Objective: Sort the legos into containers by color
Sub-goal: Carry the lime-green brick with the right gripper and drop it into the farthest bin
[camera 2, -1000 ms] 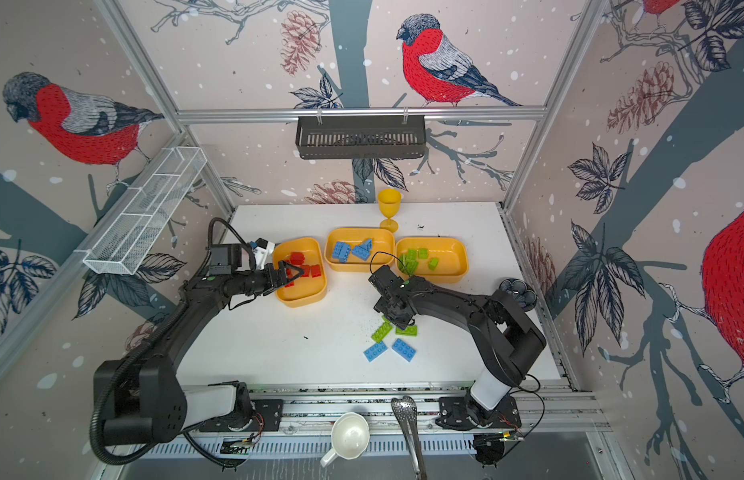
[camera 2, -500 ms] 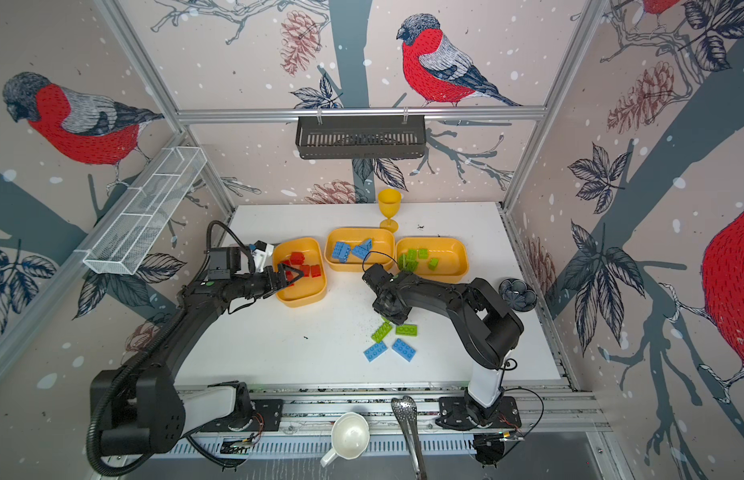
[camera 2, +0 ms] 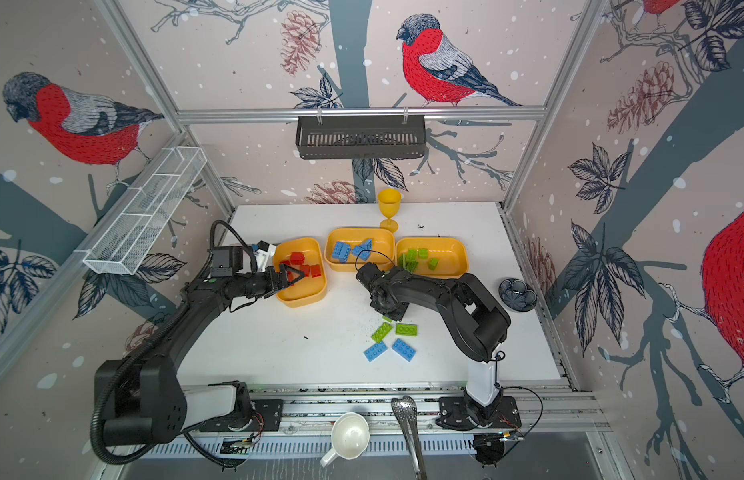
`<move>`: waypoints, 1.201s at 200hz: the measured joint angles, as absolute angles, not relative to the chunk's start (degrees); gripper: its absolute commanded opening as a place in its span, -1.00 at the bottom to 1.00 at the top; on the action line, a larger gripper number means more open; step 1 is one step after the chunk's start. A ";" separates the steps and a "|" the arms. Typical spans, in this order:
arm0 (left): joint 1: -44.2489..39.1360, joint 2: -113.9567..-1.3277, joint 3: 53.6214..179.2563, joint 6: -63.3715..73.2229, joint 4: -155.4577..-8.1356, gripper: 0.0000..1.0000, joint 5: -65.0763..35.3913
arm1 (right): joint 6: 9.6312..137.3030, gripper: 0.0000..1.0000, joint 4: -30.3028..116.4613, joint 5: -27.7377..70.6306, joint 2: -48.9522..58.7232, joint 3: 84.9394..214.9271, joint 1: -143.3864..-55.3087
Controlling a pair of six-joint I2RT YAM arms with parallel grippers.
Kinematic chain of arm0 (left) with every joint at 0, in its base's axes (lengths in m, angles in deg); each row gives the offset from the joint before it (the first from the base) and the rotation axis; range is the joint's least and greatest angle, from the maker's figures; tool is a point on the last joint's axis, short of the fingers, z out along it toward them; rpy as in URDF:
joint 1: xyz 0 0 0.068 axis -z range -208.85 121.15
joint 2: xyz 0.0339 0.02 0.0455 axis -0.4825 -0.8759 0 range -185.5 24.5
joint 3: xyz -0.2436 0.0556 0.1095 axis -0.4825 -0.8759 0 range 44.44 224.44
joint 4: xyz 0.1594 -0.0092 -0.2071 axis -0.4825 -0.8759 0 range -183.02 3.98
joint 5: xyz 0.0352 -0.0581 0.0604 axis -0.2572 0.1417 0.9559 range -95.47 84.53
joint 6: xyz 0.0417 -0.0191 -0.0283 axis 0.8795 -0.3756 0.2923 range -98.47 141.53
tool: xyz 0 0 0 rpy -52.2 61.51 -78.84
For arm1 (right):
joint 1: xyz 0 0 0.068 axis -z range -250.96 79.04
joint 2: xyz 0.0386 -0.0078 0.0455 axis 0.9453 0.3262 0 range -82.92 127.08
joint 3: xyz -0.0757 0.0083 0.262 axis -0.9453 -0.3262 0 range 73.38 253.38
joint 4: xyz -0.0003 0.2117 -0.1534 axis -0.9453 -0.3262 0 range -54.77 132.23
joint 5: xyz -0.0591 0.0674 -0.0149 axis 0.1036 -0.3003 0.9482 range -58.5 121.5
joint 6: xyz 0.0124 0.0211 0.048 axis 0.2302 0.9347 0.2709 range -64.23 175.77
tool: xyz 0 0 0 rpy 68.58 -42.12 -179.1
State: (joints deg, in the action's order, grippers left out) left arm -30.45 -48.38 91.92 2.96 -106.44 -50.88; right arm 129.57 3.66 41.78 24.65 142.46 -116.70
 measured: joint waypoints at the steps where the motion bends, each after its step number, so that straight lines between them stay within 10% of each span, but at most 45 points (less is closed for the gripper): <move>1: -30.45 -48.43 91.97 2.96 -106.44 0.85 -50.90 | 129.37 -0.48 3.57 41.78 24.65 142.59 -116.70; 215: -26.78 -53.10 95.90 -4.07 -100.06 0.85 -54.86 | 93.09 -0.46 5.65 39.99 23.95 154.66 -89.42; 240: -26.76 -53.36 95.92 -4.07 -100.06 0.85 -54.73 | 91.62 -0.16 6.85 37.96 25.92 155.14 -89.40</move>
